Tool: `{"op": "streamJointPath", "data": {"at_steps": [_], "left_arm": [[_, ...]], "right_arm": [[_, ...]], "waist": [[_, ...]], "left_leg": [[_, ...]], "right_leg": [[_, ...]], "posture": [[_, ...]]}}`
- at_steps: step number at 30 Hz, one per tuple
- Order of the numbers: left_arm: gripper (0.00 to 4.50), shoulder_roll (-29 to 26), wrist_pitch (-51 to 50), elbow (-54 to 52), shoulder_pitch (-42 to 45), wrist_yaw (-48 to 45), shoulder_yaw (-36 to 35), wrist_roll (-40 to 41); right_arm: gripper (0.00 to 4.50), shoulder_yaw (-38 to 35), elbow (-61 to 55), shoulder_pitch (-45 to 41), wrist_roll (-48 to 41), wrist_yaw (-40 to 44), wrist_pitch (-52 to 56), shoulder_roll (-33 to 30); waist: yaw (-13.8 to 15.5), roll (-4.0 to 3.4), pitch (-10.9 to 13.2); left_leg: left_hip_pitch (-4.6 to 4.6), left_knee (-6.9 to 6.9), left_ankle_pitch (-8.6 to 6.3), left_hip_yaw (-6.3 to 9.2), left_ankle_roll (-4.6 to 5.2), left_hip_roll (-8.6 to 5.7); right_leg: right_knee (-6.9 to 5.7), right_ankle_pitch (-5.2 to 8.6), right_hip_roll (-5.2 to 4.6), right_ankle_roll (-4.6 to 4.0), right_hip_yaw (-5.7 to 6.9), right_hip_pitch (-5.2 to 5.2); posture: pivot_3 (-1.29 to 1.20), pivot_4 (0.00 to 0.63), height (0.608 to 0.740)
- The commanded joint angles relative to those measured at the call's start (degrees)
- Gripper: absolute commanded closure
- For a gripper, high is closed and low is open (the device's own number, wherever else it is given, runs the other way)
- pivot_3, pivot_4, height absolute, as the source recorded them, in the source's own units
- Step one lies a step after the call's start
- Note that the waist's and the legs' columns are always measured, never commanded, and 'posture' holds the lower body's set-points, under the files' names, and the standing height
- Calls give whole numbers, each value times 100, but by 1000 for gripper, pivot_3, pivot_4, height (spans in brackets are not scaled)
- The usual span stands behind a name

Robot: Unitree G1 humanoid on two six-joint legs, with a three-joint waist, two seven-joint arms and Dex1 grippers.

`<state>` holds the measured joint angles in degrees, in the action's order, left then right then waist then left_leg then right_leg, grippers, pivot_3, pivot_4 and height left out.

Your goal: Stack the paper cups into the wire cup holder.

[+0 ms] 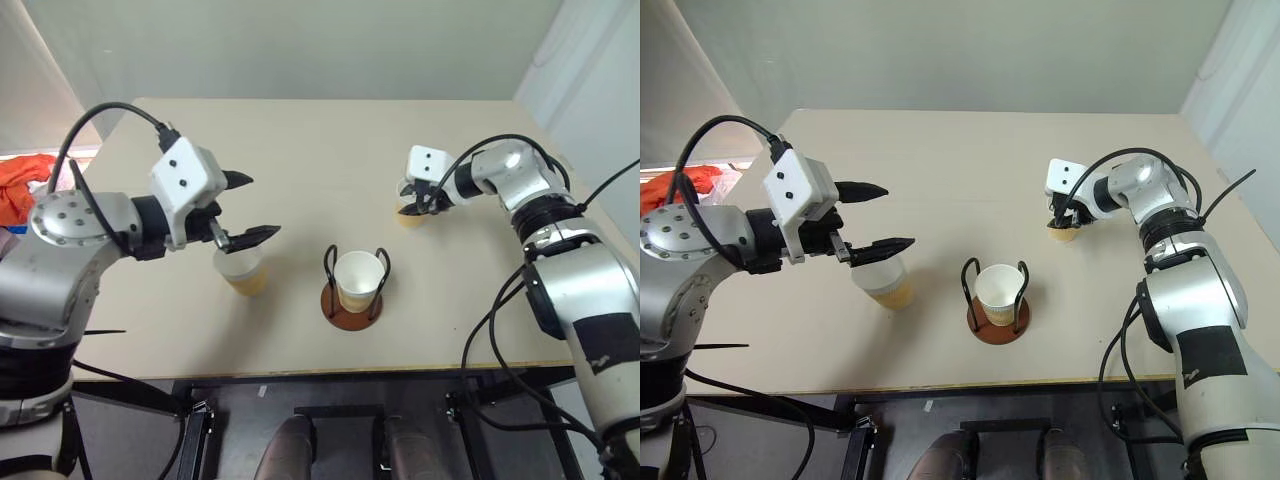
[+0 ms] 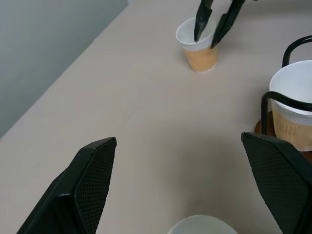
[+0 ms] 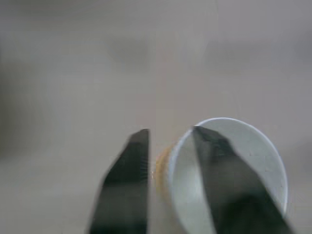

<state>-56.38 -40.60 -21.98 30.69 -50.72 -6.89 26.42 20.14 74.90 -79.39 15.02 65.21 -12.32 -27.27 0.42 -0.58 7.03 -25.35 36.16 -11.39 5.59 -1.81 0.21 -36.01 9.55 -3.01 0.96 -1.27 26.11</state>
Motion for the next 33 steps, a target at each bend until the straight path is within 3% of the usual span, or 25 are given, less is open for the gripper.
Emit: {"op": "streamJointPath", "data": {"at_steps": [1,2,8,14,17,21,28,29,33], "left_arm": [[0,-102,-58,-174,12,64,-237,37],[0,-102,-63,-173,22,68,-227,31],[0,-68,-14,-114,85,64,-123,-41],[0,-61,37,-14,145,19,-109,-86],[0,-24,88,51,169,21,-53,-126],[0,36,137,107,255,23,38,-151],[0,-18,210,145,197,-132,-63,-114],[0,9,234,175,212,-122,-34,-138],[0,146,269,211,308,-101,93,-167]], "right_arm": [[4193,-133,21,45,62,-41,-11,-8],[4474,-152,20,52,67,-29,-9,-7],[4474,-301,0,39,56,-48,-13,-66],[4474,-866,-203,-264,-491,945,64,-216],[3872,-912,-273,-336,-481,1091,42,-240],[2531,-947,-347,-361,-467,1126,5,-244],[224,-1296,-1071,-503,-1149,2629,191,-421],[16,-1272,-1192,-457,-1147,2588,187,-391],[16,-1055,-1244,-297,-839,2149,133,-307]], "waist": [[0,0,0],[0,0,0],[-7,0,0],[-6,0,0],[-6,0,0],[-6,0,0],[-6,1,3],[-8,1,3],[-15,1,3]], "left_leg": [[4,0,1,0,-4,-1],[8,0,1,0,-9,-2],[30,0,-2,-1,-30,-3],[26,-2,-4,-1,-31,-4],[23,-3,-5,0,-29,-3],[25,-5,-4,0,-25,-2],[22,-5,5,0,-12,-4],[22,-5,8,0,-6,-4],[29,-5,23,0,17,-3]], "right_leg": [[-1,-1,-1,0,0,-5],[-2,-2,-2,-2,1,-9],[-11,-6,-3,-7,-3,-21],[-5,-6,-3,-7,-3,-19],[0,-6,0,-8,-4,-17],[0,-4,1,-9,-3,-17],[0,-4,0,-10,-4,-16],[1,-3,1,-12,-4,-16],[-1,0,2,-15,-6,-19]], "posture": [[0,150,740],[0,150,740],[0,150,740],[0,150,740],[0,150,740],[0,150,740],[0,150,740],[0,150,740],[0,150,740]]}}
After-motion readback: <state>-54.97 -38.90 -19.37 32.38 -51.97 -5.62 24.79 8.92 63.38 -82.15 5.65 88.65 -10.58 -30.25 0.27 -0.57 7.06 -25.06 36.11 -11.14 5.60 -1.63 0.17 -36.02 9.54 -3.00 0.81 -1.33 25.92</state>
